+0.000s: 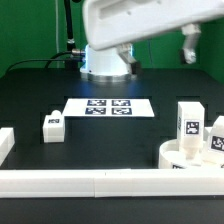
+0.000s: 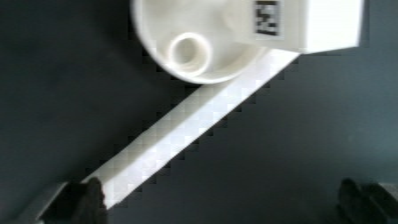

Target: Assemble stool

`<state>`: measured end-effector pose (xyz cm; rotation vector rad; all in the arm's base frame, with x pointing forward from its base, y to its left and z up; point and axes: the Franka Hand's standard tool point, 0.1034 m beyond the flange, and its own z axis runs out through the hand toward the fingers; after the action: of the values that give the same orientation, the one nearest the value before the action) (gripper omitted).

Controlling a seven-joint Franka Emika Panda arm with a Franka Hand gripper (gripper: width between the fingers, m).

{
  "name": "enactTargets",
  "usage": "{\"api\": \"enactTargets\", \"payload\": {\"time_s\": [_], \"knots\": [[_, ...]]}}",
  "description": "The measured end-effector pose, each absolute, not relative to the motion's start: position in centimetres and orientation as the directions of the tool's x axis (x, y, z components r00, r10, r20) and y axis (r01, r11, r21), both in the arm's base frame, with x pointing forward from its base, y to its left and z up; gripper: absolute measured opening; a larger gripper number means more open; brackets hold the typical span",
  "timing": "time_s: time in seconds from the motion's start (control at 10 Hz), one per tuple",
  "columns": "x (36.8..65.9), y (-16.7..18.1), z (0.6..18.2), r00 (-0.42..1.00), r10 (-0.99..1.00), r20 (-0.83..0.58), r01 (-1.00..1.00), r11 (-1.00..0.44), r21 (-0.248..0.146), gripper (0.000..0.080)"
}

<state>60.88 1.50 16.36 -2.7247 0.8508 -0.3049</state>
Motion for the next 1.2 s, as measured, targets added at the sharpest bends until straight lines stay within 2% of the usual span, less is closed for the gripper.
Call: {"api": "enactTargets", "payload": {"time_s": [0.3, 0.6, 0.7, 0.8, 1.0, 1.1, 1.2], "knots": [[60.0, -4.5, 16.9, 0.878, -0.445, 0.175, -0.393, -0.880, -0.267, 0.0649], [60.1, -4.0, 16.8, 0.886, -0.429, 0.177, -0.377, -0.888, -0.263, 0.0649], [60.0, -4.0, 16.7, 0.909, -0.370, 0.191, -0.320, -0.915, -0.248, 0.0649], [59.5, -4.4, 15.9, 0.953, -0.241, 0.184, -0.206, -0.960, -0.191, 0.0649], [58.6, -5.8, 14.3, 0.982, 0.095, 0.161, 0.101, -0.994, -0.031, 0.0649], [58.3, -6.0, 13.6, 0.976, 0.160, 0.146, 0.163, -0.987, -0.013, 0.0649], [58.4, -6.0, 13.7, 0.968, 0.204, 0.148, 0.207, -0.978, -0.005, 0.0649]]}}
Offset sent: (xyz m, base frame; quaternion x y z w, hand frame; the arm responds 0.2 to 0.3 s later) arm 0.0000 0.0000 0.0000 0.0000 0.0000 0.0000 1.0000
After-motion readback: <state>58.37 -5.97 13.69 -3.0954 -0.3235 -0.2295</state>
